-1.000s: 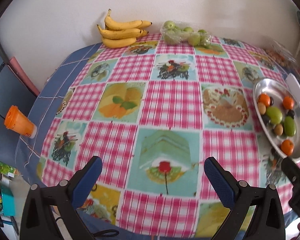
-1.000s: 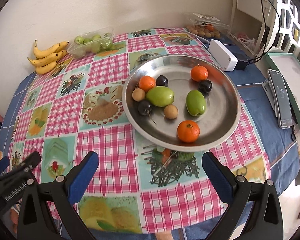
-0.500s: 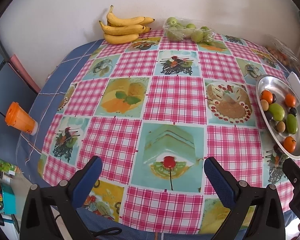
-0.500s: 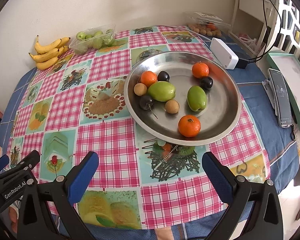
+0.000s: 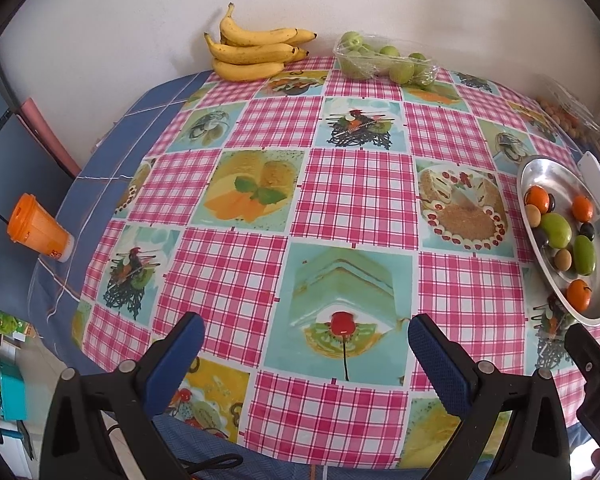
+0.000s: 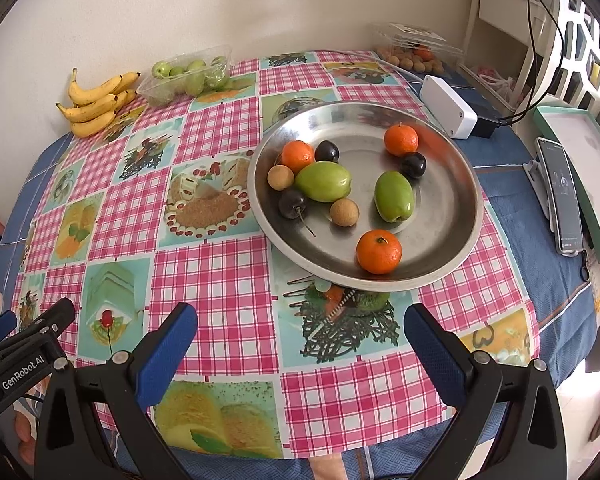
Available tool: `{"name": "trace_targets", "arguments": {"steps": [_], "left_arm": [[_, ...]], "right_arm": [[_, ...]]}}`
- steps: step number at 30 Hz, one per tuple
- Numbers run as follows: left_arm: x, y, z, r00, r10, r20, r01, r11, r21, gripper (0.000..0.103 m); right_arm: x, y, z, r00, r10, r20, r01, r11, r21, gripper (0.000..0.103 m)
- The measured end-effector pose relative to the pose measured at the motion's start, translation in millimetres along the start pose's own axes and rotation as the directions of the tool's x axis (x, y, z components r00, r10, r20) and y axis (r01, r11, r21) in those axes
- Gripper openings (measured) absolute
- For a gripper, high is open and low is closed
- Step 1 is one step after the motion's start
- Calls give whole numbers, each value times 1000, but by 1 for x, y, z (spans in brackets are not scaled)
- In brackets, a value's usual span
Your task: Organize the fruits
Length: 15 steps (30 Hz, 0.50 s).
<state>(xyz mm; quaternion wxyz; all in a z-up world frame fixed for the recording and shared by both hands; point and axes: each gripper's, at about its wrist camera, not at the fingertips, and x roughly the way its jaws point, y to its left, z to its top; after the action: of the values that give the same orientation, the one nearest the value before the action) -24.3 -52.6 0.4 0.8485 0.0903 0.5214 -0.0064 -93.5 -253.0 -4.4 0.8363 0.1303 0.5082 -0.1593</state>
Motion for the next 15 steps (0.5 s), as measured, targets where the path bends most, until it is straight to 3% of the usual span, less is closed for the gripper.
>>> {"name": "trace_targets", "arguments": {"steps": [15], "left_arm": [[2,1,0,1000,-11,-14,11,1000,-16,103]], "right_arm": [[0,2,-1,1000,-3,1,3,1000,-9,103]]}}
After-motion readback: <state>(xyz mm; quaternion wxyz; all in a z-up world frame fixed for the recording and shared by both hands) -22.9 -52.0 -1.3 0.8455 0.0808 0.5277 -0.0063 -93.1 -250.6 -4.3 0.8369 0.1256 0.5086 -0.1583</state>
